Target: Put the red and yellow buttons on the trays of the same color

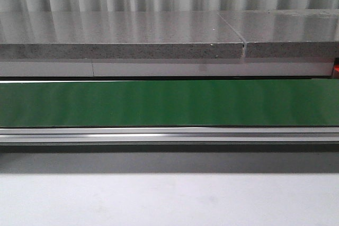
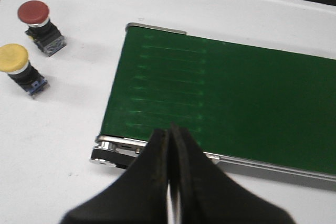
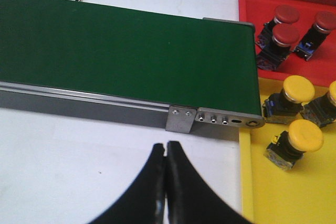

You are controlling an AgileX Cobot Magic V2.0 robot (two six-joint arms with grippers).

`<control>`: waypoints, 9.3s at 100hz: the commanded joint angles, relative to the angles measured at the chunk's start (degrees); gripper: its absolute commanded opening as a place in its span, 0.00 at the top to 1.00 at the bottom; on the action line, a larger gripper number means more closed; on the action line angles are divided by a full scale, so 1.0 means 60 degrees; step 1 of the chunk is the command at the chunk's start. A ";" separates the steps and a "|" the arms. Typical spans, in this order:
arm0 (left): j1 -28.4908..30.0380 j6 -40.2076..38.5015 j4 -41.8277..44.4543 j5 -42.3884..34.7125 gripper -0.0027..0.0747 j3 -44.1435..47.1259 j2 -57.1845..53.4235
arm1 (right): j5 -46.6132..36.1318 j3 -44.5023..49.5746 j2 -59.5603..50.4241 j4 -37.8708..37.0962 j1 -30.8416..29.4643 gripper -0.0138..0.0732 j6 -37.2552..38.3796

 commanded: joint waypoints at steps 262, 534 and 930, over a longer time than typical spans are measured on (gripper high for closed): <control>0.2895 -0.0279 0.0691 0.0052 0.77 -0.5986 0.8765 | -0.0595 -0.0206 0.0052 0.0035 0.0014 0.92 -0.0100; 0.2650 -0.0212 0.0110 0.1218 0.25 -0.5174 0.6982 | -0.0586 -0.0206 0.0052 0.0035 0.0014 0.92 -0.0100; -0.0871 0.0064 0.0599 -0.0991 0.27 -0.3462 0.5729 | -0.0586 -0.0206 0.0052 0.0035 0.0014 0.92 -0.0100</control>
